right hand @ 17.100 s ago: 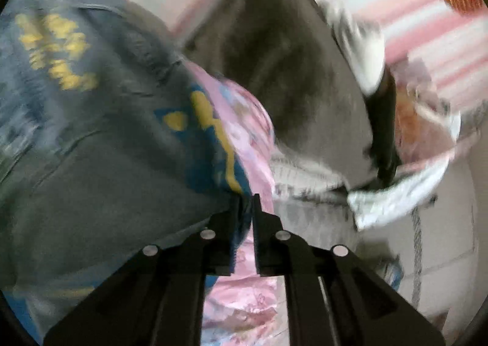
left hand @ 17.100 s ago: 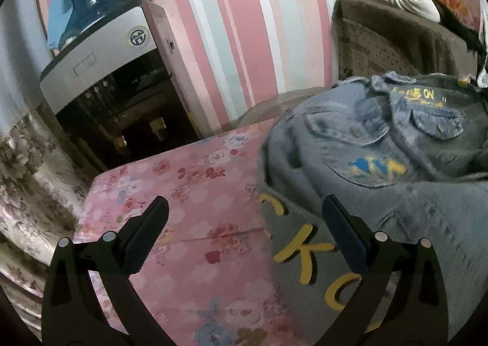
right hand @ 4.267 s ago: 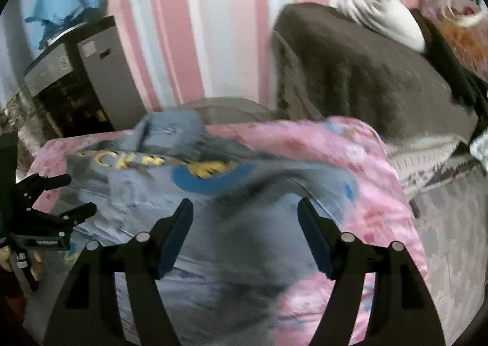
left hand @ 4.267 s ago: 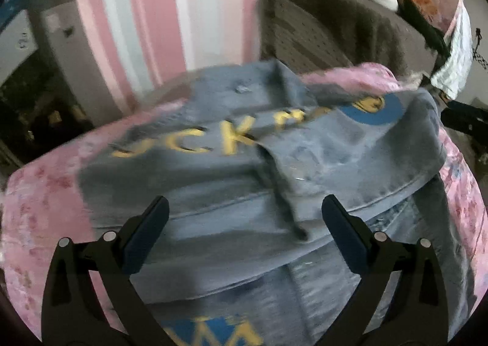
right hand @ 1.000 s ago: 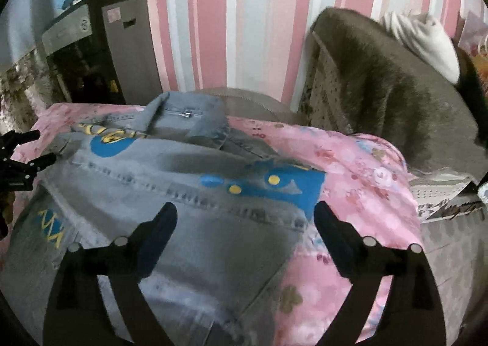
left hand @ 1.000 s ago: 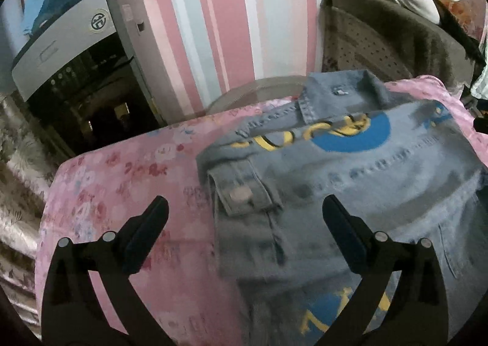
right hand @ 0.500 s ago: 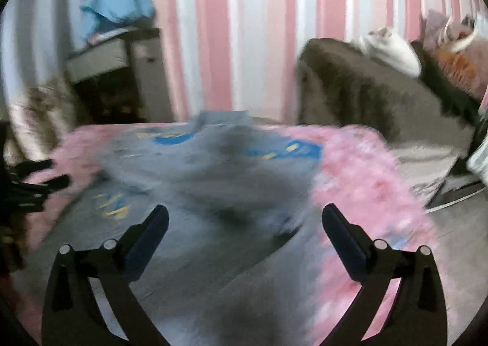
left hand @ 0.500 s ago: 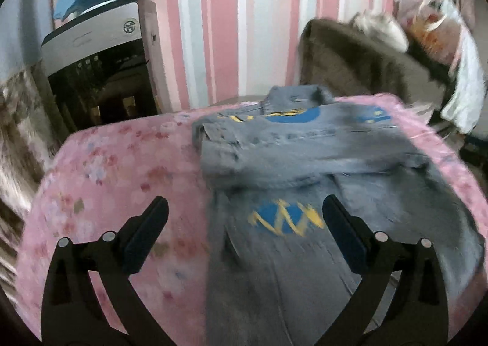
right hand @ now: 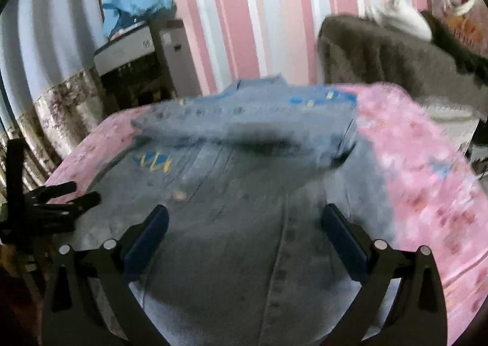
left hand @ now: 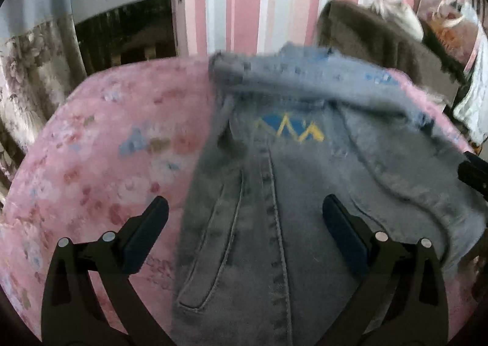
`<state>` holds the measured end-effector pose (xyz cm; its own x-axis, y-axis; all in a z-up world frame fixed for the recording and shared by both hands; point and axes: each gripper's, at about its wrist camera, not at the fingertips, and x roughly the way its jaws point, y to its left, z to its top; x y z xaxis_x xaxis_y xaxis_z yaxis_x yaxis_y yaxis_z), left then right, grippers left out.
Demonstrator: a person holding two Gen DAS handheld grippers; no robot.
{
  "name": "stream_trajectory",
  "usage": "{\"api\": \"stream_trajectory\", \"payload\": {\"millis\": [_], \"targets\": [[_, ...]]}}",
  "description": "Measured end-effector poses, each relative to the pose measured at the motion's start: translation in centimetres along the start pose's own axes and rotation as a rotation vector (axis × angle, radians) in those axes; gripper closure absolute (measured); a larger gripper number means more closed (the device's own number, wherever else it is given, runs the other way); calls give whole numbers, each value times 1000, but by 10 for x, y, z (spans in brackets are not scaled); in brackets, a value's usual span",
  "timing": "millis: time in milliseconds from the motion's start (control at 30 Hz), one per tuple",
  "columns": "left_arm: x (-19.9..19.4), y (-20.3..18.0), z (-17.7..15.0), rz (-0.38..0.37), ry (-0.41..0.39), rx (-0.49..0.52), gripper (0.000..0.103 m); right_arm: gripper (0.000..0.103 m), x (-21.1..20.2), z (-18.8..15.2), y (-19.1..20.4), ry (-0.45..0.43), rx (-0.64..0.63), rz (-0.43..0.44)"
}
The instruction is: Fold large clothes
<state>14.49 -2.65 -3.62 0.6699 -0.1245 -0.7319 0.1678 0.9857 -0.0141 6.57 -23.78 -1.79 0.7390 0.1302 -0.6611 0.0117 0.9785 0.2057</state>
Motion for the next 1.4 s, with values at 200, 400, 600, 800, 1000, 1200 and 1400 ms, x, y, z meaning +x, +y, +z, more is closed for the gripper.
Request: {"api": "stream_trajectory", "payload": {"millis": [200, 400, 600, 800, 1000, 1200, 1400], "targets": [[-1, -7, -7, 71, -30, 5, 3, 2, 12, -13, 19, 12, -73, -100], [-7, -19, -11, 169, -47, 63, 3, 2, 24, -14, 15, 96, -37, -91], [-29, -20, -22, 164, -61, 51, 3, 2, 30, -22, 5, 167, 22, -76], [-39, -14, -38, 98, -46, 39, 3, 2, 13, -26, 3, 154, 35, -86], [-38, 3, -48, -41, 11, -52, 3, 2, -31, -43, -2, 35, 42, -130], [-49, 7, -54, -80, -18, -26, 3, 2, -69, -43, 1, -53, -46, -211], [-67, 13, -59, 8, -54, 60, 3, 3, -80, -50, -22, -29, -28, -296]]}}
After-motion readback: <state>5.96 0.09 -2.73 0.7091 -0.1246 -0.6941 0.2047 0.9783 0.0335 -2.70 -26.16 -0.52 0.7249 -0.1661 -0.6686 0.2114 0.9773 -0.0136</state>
